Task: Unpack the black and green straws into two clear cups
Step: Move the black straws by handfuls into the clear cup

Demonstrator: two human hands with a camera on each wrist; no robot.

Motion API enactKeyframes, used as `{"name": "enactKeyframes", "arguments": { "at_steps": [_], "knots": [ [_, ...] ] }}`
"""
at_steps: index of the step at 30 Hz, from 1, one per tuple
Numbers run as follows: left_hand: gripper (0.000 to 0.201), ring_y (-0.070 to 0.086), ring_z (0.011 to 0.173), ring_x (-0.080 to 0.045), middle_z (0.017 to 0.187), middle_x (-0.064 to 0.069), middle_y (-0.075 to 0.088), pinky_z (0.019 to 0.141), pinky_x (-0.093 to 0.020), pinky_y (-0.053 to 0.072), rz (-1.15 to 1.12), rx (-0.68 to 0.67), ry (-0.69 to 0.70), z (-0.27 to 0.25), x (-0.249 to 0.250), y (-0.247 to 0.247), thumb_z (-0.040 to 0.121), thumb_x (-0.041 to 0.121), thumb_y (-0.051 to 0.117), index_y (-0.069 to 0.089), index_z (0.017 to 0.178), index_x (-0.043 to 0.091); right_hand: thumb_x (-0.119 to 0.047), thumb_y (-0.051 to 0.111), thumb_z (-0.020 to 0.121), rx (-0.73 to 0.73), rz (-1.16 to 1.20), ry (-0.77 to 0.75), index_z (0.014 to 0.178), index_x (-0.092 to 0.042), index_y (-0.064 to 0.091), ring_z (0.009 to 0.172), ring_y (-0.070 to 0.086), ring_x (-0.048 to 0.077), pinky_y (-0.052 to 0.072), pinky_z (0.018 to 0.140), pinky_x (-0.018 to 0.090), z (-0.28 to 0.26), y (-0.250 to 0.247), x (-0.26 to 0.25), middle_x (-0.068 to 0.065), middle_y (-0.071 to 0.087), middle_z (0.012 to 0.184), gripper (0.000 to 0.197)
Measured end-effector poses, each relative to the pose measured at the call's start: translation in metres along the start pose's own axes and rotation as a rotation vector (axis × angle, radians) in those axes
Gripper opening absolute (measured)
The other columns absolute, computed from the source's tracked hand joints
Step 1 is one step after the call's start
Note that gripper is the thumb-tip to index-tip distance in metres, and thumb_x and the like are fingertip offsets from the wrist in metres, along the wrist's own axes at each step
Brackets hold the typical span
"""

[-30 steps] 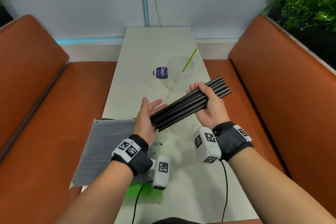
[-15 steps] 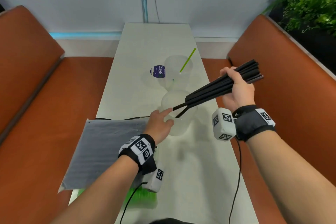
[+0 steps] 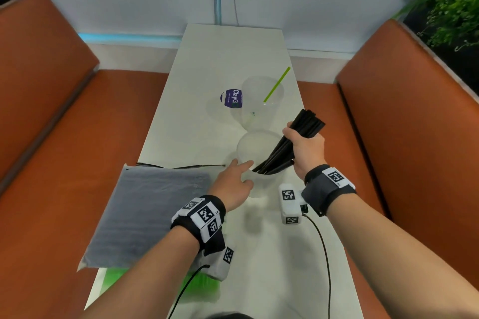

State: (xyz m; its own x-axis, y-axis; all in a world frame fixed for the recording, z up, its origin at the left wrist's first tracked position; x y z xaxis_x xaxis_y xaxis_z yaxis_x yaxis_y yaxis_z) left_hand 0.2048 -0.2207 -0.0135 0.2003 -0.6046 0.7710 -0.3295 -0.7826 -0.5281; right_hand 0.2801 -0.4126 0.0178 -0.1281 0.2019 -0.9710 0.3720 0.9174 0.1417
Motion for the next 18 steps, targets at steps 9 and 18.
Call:
{"name": "enactKeyframes", "arguments": {
  "at_steps": [9,18],
  "knots": [
    [0.058,0.045,0.133,-0.031,0.157,-0.001,0.031,0.113,-0.042,0.036,-0.026,-0.005,-0.01,0.001,0.001,0.003,0.094,0.022,0.05,0.037,0.15,0.031,-0.019,0.081,0.071,-0.062,-0.142,-0.123,0.108,-0.036,0.062,0.094,0.07,0.017,0.058,0.082,0.038,-0.004,0.005,-0.005,-0.004,0.073,0.1,0.044],
    [0.06,0.05,0.127,-0.025,0.154,0.001,0.036,0.108,-0.033,0.04,-0.033,0.008,-0.002,-0.002,0.006,0.001,0.094,0.02,0.05,0.037,0.151,0.028,-0.036,0.069,0.083,-0.172,-0.521,-0.417,0.141,-0.045,0.035,0.132,0.038,0.003,0.032,0.108,0.024,-0.022,0.012,-0.015,-0.013,0.041,0.146,0.068]
  ]
}}
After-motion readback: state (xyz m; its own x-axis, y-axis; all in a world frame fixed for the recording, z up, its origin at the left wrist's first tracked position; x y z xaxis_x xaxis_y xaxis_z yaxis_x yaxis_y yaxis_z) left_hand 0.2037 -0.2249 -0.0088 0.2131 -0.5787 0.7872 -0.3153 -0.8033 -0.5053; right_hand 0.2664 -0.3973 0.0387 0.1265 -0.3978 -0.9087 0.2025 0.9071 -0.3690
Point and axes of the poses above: each hand's wrist, its own z-axis towards the middle knuckle, its own y-axis out of the palm, x = y × z, the point moved 6 cm from there along z, towards the middle knuckle
